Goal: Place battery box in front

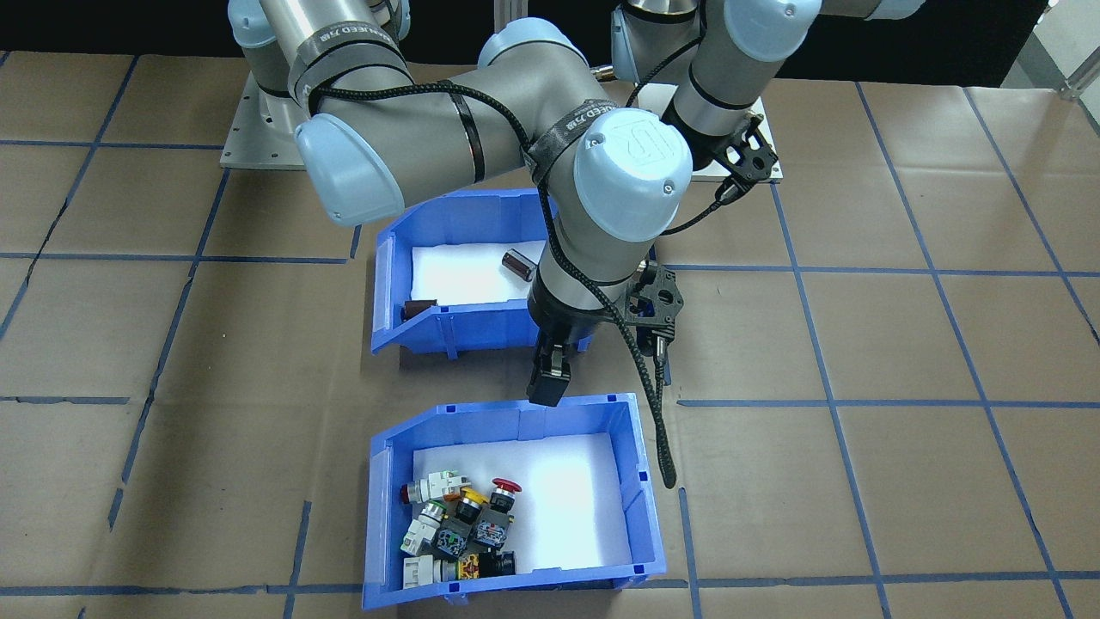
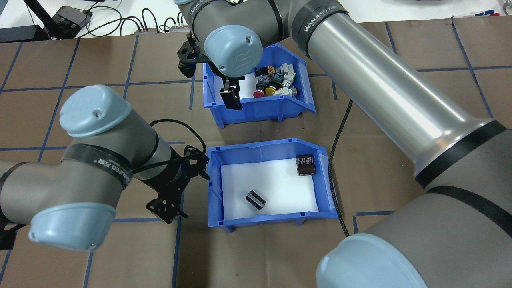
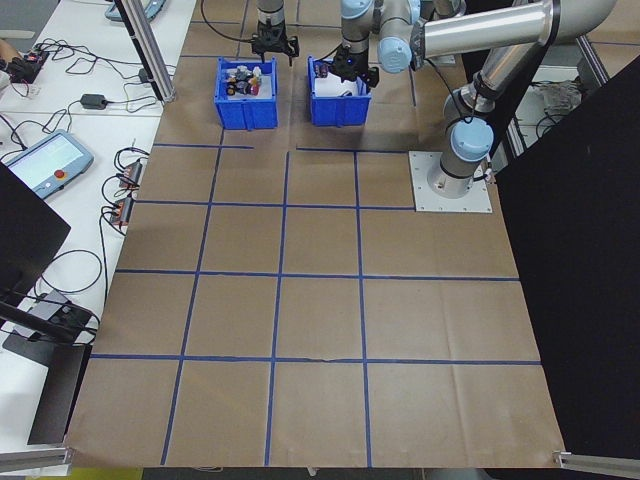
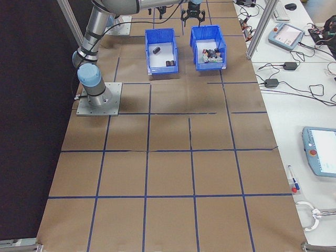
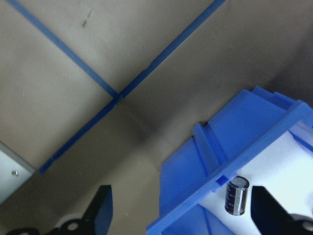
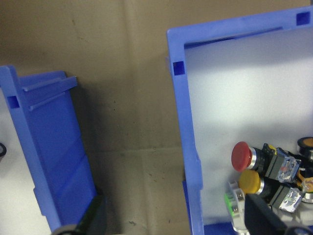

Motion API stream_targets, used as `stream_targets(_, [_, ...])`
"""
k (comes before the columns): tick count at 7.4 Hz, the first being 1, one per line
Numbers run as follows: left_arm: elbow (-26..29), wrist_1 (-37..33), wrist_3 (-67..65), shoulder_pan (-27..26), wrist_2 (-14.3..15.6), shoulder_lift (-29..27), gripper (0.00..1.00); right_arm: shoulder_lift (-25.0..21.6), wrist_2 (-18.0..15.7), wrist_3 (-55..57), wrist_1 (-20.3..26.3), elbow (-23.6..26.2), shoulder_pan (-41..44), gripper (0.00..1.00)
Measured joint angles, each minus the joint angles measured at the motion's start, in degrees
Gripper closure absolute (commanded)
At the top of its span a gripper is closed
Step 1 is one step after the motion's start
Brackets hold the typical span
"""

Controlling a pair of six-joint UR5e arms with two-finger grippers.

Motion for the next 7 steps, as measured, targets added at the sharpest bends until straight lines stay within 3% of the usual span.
stream_targets(1, [-2.62, 2.12, -9.26, -1.84, -2.15, 1.79, 0.01, 0.76, 0.19, -1.96, -0.92, 0.43, 0.01, 0.00])
stream_targets(4, [-6.10, 6.50, -27.80, -6.16, -4.53, 3.58, 0.01, 3.11, 0.22, -3.54, -2.31, 1.07, -0.70, 0.00])
stream_targets(7, [-6.86, 17.03, -37.09, -9.69, -4.69, -0.81, 0.01, 5.84, 0.08, -4.35, -5.90, 1.11, -1.43, 0.04])
